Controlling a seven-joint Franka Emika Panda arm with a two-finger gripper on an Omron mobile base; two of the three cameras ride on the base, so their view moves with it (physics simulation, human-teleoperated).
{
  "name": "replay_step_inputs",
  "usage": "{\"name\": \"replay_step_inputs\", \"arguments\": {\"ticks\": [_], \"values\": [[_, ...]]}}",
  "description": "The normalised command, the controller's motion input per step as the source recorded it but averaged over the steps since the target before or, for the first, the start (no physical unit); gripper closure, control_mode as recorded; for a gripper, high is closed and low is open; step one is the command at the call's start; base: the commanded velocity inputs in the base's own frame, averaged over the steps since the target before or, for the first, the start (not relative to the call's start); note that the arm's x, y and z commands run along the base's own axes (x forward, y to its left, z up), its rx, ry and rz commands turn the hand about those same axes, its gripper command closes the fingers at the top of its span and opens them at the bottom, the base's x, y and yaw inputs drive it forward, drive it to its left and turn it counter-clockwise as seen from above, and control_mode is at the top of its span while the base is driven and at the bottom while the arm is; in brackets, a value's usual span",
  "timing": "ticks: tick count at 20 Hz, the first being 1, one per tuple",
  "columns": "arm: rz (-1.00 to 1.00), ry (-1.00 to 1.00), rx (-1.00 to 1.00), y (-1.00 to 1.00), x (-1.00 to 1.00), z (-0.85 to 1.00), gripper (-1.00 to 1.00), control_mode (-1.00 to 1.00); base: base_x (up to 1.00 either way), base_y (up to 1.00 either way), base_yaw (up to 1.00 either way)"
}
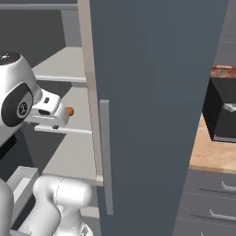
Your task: Take the tangerine, fish, and bell pepper from the freezer and place them in the bowl on the counter.
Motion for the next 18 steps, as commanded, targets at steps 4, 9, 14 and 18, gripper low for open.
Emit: {"name": "replay_step_inputs", "arguments": {"ticks": [4,9,14,18], "values": [[0.0,0.0,0.0,0.0,0.0,0.0,-1.0,1.0,0.36,0.24,0.04],[0.0,0.0,0.0,0.0,0.0,0.0,-1.0,1.0,0.34,0.18,0.06],[0.0,0.0,0.0,0.0,0.0,0.0,-1.0,1.0,0.25,0.05,0.02],[0.03,-0.01,0.0,0.06,0.13,-0.11,-1.0,-1.0,0.13,0.01,0.0]]}}
